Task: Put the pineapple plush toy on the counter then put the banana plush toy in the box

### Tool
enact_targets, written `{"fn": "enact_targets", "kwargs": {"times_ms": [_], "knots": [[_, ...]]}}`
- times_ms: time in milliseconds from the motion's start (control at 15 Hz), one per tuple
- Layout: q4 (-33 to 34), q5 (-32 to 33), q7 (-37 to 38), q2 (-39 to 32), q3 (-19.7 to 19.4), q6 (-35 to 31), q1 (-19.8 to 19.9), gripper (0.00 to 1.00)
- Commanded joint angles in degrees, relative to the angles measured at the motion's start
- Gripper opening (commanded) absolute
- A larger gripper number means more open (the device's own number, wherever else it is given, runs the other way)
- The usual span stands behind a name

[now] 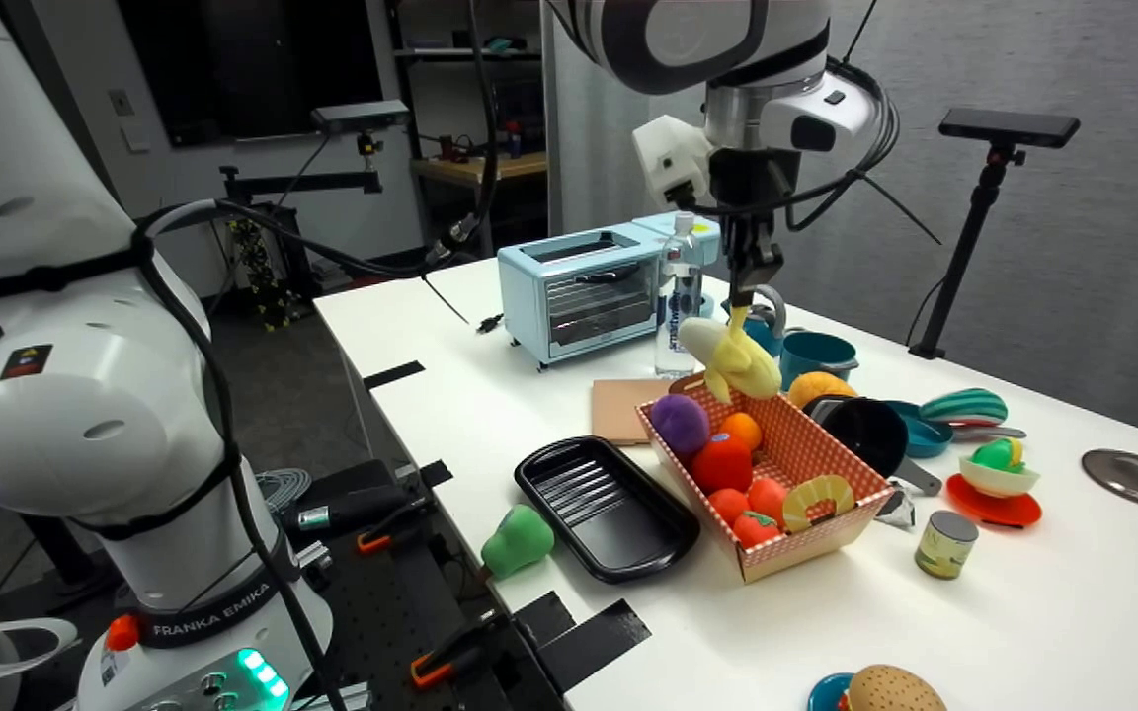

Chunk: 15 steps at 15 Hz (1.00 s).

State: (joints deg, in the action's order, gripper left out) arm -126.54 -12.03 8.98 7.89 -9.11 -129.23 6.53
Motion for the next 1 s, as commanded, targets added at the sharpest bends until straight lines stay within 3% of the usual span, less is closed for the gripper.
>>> {"fn": "enact_targets", "kwargs": {"times_ms": [0, 133, 667, 867, 933], "knots": [[0.18, -0.95, -0.81, 0.95, -0.3, 1.63, 0.95, 0.34], [0.53, -0.82, -0.68, 1.24, -0.35, 2.44, 1.03, 0.38], [2.58, -0.07, -0.56, 3.68, 0.37, 7.21, 0.68, 0.97], [3.65, -1.34, -1.2, 5.1, 0.43, 12.0, 0.42, 1.0], [3.37, -0.08, -0.1, 2.97, 0.72, 8.48, 0.75, 1.0]]}}
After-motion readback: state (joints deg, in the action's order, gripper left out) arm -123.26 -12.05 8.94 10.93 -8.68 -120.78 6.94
